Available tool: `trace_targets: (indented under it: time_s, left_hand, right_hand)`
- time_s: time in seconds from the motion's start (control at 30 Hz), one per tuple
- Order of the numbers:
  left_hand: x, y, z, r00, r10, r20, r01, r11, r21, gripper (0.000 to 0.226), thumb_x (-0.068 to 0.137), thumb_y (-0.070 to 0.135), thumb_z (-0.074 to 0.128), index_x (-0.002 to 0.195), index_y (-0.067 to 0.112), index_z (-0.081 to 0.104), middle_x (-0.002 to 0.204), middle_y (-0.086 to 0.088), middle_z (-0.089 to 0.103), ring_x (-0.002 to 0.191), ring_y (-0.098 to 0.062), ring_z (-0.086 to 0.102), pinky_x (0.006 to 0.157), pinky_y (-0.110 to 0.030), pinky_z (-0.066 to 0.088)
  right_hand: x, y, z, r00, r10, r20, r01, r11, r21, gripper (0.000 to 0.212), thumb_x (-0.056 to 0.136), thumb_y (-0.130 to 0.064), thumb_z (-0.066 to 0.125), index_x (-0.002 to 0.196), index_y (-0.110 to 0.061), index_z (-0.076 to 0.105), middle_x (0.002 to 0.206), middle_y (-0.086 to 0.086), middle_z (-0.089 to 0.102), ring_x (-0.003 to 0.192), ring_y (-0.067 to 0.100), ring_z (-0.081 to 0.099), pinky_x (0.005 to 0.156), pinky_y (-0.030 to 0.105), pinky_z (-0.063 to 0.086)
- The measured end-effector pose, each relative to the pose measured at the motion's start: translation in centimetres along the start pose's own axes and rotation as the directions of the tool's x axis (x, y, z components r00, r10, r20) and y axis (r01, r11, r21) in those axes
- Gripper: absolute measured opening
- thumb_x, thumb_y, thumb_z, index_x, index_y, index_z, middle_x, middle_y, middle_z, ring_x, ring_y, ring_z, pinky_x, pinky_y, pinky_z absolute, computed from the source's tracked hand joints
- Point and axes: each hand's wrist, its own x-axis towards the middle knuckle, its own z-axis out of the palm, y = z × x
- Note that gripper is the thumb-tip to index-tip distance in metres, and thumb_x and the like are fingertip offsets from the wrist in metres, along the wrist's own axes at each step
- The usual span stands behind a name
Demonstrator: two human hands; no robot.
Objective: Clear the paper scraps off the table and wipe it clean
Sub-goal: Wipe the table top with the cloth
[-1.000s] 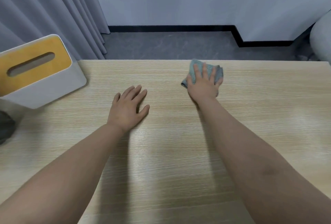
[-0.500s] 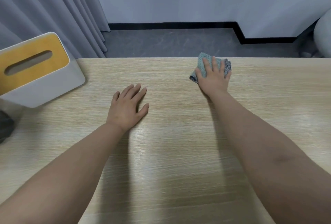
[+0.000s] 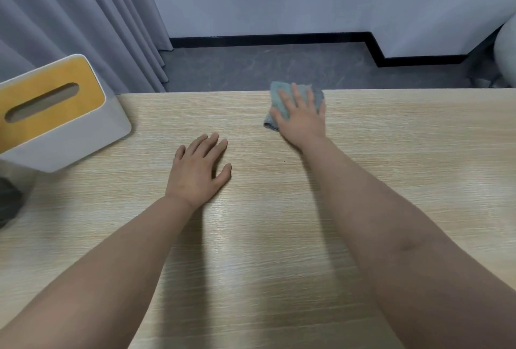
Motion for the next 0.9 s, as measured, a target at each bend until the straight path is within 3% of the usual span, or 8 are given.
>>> trace_targets:
  time_s: [0.13,0.23,0.3,0.47,0.57,0.67,0.9]
  left_hand:
    - [0.0,0.0,0.1,1.000,0.001,-0.002,-0.001,1.000,-0.021,0.055,0.095,0.045,0.042,0.146,0.028,0.031,0.155,0.006,0.023,0.145,-0.014,0.014,0.117,-0.043,0.009]
    - [0.0,0.0,0.3,1.000,-0.002,0.003,0.002,1.000,-0.011,0.055,0.095,0.045,0.040,0.146,0.029,0.029,0.156,0.006,0.022,0.145,-0.014,0.012,0.117,-0.043,0.008]
    - [0.0,0.0,0.3,1.000,-0.003,0.006,0.003,1.000,-0.005,0.055,0.095,0.046,0.039,0.147,0.029,0.028,0.156,0.007,0.021,0.145,-0.013,0.011,0.118,-0.043,0.007]
    - [0.0,0.0,0.4,1.000,-0.004,0.016,0.005,1.000,-0.013,0.055,0.096,0.044,0.038,0.147,0.028,0.027,0.157,0.006,0.019,0.145,-0.013,0.009,0.117,-0.045,0.006]
    - [0.0,0.1,0.4,1.000,-0.006,0.031,0.006,1.000,-0.009,0.055,0.096,0.043,0.037,0.148,0.027,0.025,0.157,0.005,0.018,0.146,-0.013,0.008,0.117,-0.045,0.006]
    - [-0.1,0.2,0.3,0.998,-0.019,0.056,0.020,1.000,-0.004,0.056,0.097,0.044,0.033,0.149,0.028,0.021,0.158,0.007,0.013,0.146,-0.012,0.003,0.118,-0.045,0.004]
    - [-0.6,0.7,-0.2,0.990,-0.028,0.137,0.028,1.000,0.005,0.057,0.098,0.045,0.029,0.151,0.028,0.013,0.159,0.007,0.002,0.146,-0.013,-0.004,0.118,-0.045,0.002]
  right_hand:
    - [0.3,5.5,-1.3,0.968,0.251,-0.018,-0.250,0.967,0.049,0.059,0.096,-0.057,0.015,0.150,-0.037,0.003,0.159,-0.006,-0.007,0.146,0.025,-0.012,0.115,0.052,-0.010]
    - [0.0,5.7,-1.4,0.938,0.344,-0.029,-0.343,0.938,0.047,0.058,0.096,-0.055,0.013,0.150,-0.036,0.002,0.159,-0.004,-0.009,0.145,0.028,-0.014,0.113,0.057,-0.010]
    - [-0.1,3.3,-1.0,0.948,0.316,-0.027,-0.315,0.949,0.028,0.056,0.097,-0.052,0.013,0.150,-0.037,0.000,0.159,-0.004,-0.010,0.144,0.031,-0.015,0.112,0.060,-0.011]
    - [-1.7,-5.2,1.4,0.999,-0.035,0.006,0.035,0.999,-0.032,0.055,0.097,-0.053,0.014,0.149,-0.038,0.002,0.159,-0.007,-0.009,0.144,0.028,-0.015,0.111,0.060,-0.012]
    - [-2.6,-5.6,1.7,0.990,-0.137,0.022,0.137,0.990,-0.033,0.056,0.096,-0.058,0.013,0.149,-0.041,0.004,0.159,-0.008,-0.008,0.145,0.024,-0.016,0.113,0.055,-0.013]
    - [-2.8,-2.8,1.1,0.995,-0.101,0.008,0.101,0.995,-0.012,0.057,0.095,-0.060,0.014,0.148,-0.042,0.003,0.159,-0.010,-0.008,0.145,0.021,-0.016,0.115,0.051,-0.012]
    - [-3.9,5.1,-0.5,0.980,0.196,-0.014,-0.196,0.980,0.046,0.059,0.095,-0.061,0.014,0.149,-0.041,0.003,0.159,-0.008,-0.008,0.145,0.022,-0.016,0.115,0.050,-0.012]
